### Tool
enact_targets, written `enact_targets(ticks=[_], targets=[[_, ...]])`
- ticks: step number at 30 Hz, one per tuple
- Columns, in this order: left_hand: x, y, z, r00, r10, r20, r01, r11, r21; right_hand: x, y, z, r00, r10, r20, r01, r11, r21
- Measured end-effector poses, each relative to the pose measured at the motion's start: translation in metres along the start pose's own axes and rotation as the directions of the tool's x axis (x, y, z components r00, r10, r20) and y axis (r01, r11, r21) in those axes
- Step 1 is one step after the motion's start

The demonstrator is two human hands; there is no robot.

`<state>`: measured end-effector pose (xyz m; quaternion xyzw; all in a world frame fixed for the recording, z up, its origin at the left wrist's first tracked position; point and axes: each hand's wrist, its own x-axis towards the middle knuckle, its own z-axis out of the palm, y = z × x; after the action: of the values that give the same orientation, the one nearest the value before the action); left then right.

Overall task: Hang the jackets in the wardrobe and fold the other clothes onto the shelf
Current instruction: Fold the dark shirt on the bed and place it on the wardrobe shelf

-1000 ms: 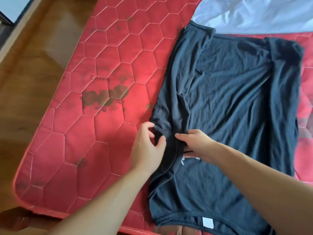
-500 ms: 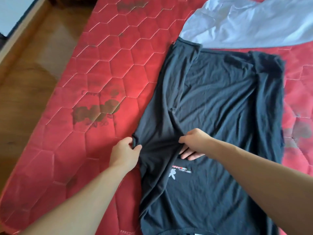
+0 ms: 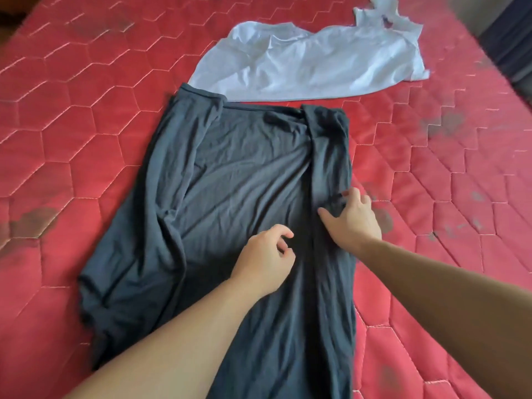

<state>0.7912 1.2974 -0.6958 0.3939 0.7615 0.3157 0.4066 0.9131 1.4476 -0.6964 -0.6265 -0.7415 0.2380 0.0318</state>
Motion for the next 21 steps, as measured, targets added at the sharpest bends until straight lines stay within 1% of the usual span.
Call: enact_targets(ticks=[2, 3, 4, 5, 6, 7, 9, 12, 16, 18, 21], targets=[[0.024, 0.013, 0.01, 0.997, -0.042, 0.058, 0.044, 0.998, -0.043, 0.019, 0.0, -0.003, 0.998, 0.061, -0.021, -0.06, 0.997, 0.058], [0.034, 0.017, 0.013, 0.994, -0.08, 0.071, 0.088, 0.99, -0.112, 0.03, 0.0, -0.005, 0.995, 0.101, -0.023, -0.099, 0.991, 0.091], [0.043, 0.022, 0.015, 0.986, -0.14, 0.091, 0.159, 0.956, -0.248, 0.039, -0.003, -0.008, 0.991, 0.137, -0.012, -0.134, 0.982, 0.133], [0.051, 0.028, 0.016, 0.966, -0.218, 0.14, 0.256, 0.88, -0.4, 0.049, -0.005, -0.011, 0.987, 0.158, 0.009, -0.157, 0.969, 0.193], [0.058, 0.034, 0.018, 0.941, -0.274, 0.199, 0.338, 0.787, -0.516, 0.059, -0.006, -0.012, 0.986, 0.162, 0.034, -0.165, 0.95, 0.265], [0.065, 0.038, 0.02, 0.923, -0.299, 0.242, 0.385, 0.719, -0.579, 0.068, -0.007, -0.013, 0.987, 0.153, 0.046, -0.159, 0.929, 0.334], [0.079, 0.04, 0.026, 0.911, -0.306, 0.275, 0.411, 0.706, -0.577, 0.083, -0.012, -0.017, 0.99, 0.139, 0.039, -0.142, 0.887, 0.44], [0.095, 0.041, 0.033, 0.915, -0.292, 0.279, 0.401, 0.737, -0.544, 0.105, -0.021, -0.022, 0.991, 0.124, 0.05, -0.13, 0.81, 0.571], [0.107, 0.042, 0.03, 0.884, -0.294, 0.364, 0.455, 0.722, -0.521, 0.137, -0.04, -0.028, 0.977, 0.17, 0.126, -0.21, 0.704, 0.679], [0.113, 0.048, 0.026, 0.842, -0.327, 0.429, 0.507, 0.751, -0.422, 0.155, -0.042, -0.03, 0.964, 0.221, 0.145, -0.261, 0.699, 0.666], [0.129, 0.057, 0.014, 0.762, -0.372, 0.529, 0.537, 0.821, -0.196, 0.175, -0.042, -0.033, 0.939, 0.262, 0.223, -0.344, 0.712, 0.612]])
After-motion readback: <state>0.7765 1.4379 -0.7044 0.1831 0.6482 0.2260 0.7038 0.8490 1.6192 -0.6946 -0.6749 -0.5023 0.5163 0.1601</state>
